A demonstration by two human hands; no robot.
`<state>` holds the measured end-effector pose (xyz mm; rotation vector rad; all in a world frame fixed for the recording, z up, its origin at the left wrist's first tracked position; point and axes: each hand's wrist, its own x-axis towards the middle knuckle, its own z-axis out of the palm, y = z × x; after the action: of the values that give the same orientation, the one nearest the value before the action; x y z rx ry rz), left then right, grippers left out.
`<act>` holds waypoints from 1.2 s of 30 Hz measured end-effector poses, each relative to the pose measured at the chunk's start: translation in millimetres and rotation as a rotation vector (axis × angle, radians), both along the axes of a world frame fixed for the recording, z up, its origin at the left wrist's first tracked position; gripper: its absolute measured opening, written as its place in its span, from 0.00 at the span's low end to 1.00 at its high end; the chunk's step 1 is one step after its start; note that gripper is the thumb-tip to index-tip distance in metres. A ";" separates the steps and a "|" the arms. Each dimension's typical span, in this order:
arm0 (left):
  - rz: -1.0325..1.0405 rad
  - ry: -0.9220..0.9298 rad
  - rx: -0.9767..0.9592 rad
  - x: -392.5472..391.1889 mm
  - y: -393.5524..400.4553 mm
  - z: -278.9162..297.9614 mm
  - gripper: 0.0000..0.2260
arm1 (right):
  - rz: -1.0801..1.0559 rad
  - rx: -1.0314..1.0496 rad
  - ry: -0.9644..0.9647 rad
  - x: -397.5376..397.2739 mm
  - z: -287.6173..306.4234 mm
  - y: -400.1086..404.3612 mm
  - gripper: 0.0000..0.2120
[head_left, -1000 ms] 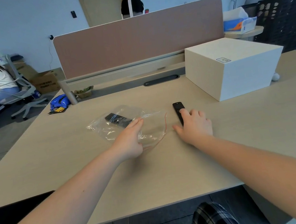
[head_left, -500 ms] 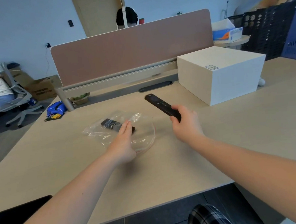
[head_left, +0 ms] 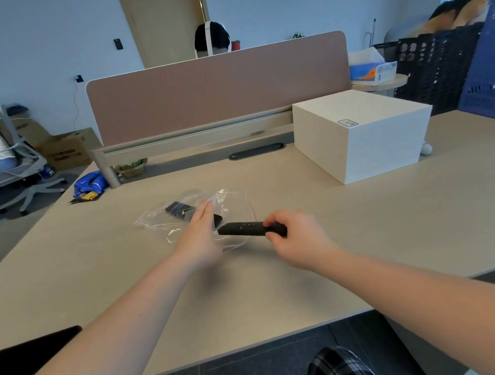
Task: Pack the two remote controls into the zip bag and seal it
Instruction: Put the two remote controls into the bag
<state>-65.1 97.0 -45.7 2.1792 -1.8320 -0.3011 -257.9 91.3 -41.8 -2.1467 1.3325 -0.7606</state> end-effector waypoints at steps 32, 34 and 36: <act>-0.164 0.068 -0.032 33.3 5.5 -10.0 0.35 | 0.184 -0.045 0.365 126.3 -36.2 -46.7 0.09; -0.161 0.063 -0.027 33.9 5.6 -10.9 0.35 | 0.174 -0.042 0.399 131.2 -34.8 -48.0 0.11; -0.164 0.061 -0.017 34.9 5.8 -10.9 0.35 | 0.204 -0.052 0.456 134.8 -33.0 -49.6 0.14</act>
<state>-30.2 102.8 -56.6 1.9894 -1.9756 -0.3793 -123.1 41.7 -74.8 -2.5504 1.2810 -0.2315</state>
